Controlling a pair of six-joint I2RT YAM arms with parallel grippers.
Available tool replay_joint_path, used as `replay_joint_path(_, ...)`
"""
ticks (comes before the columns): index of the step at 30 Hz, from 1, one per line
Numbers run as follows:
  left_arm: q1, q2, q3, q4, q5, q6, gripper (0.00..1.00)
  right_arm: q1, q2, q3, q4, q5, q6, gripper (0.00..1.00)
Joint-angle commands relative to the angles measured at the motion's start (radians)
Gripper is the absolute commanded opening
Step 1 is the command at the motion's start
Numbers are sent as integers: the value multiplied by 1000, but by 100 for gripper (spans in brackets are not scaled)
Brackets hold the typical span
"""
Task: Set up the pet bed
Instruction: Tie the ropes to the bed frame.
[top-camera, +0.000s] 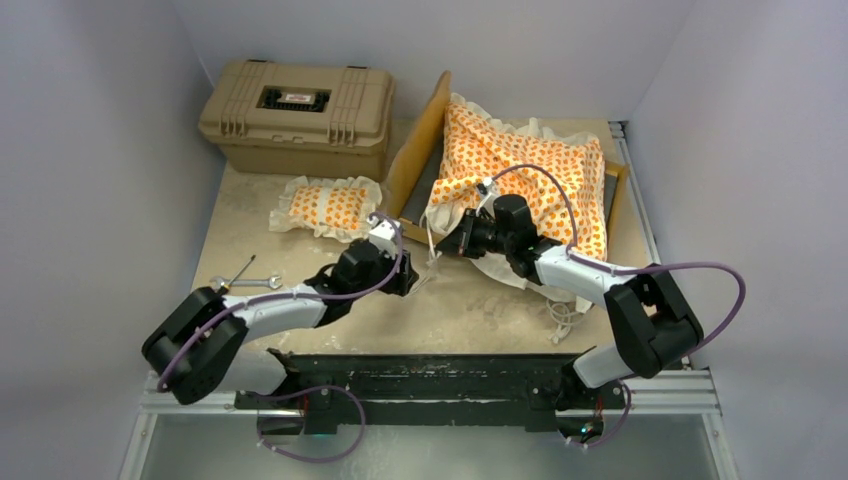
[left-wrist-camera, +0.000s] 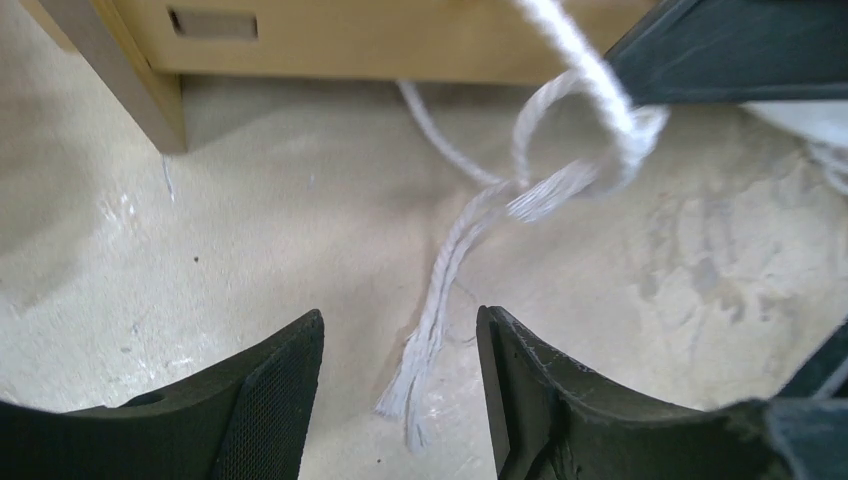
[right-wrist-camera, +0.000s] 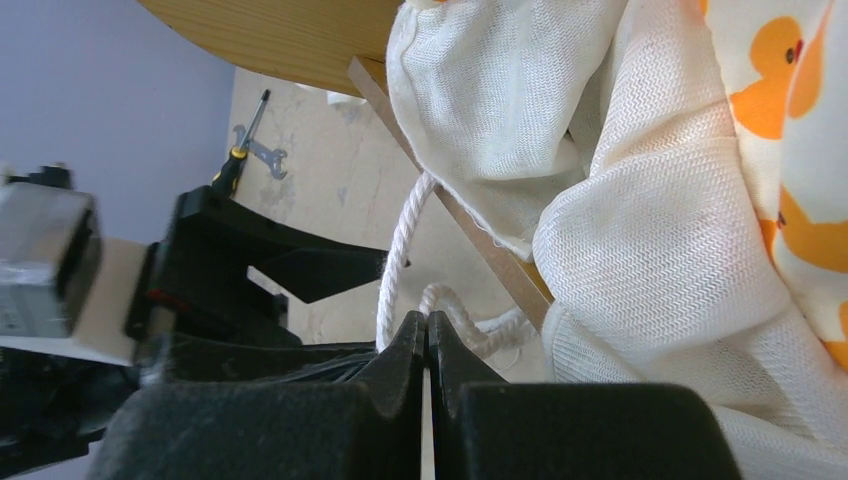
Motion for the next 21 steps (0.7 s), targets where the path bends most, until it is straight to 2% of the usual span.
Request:
replay_joint_path(1,-31,98,66,-13,-69,44,57,-5,-12,4,5,18,-22,0)
replay_joint_path(11,-161,261,132,14,-187,139,55,-6,-13,5,-2,18,-19,0)
replay_joint_path(17,-185,323,152,-44,-337,131,42,-5,-11,7,-1,15,-14,0)
replay_joint_path(21,-205,346,145,-89,-379,120,31,-6,-19,5,-1,16,-16,0)
